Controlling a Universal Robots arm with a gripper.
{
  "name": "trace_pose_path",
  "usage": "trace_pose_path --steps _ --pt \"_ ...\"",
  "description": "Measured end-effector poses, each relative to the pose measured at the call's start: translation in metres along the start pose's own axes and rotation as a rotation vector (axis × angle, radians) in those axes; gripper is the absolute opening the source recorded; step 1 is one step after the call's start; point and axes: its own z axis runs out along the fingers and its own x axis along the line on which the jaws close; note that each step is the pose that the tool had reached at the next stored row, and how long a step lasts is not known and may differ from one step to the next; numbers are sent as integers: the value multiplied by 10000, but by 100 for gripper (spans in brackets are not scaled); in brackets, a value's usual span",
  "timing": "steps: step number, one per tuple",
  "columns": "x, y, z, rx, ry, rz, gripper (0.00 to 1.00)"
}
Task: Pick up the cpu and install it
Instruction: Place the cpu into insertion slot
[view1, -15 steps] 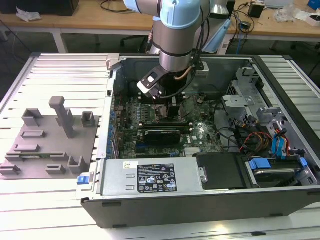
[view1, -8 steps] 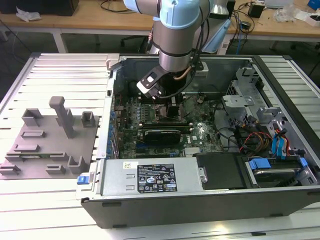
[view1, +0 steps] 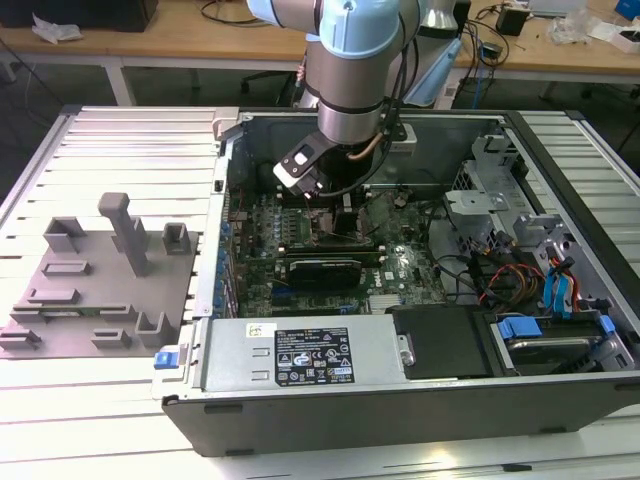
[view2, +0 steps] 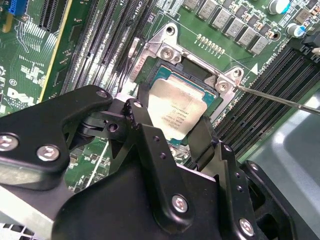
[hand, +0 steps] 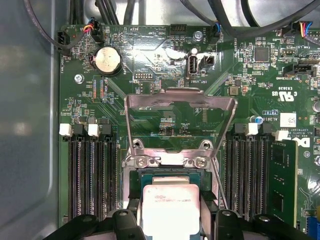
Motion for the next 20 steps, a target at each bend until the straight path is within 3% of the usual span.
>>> trace_pose_path --steps 10,12,13,20 --pt "0 0 2 -1 2 0 55" --pt "2 1 5 -5 10 0 55" --pt "2 1 5 -4 8 0 62" --pt "0 4 3 -1 2 -1 62"
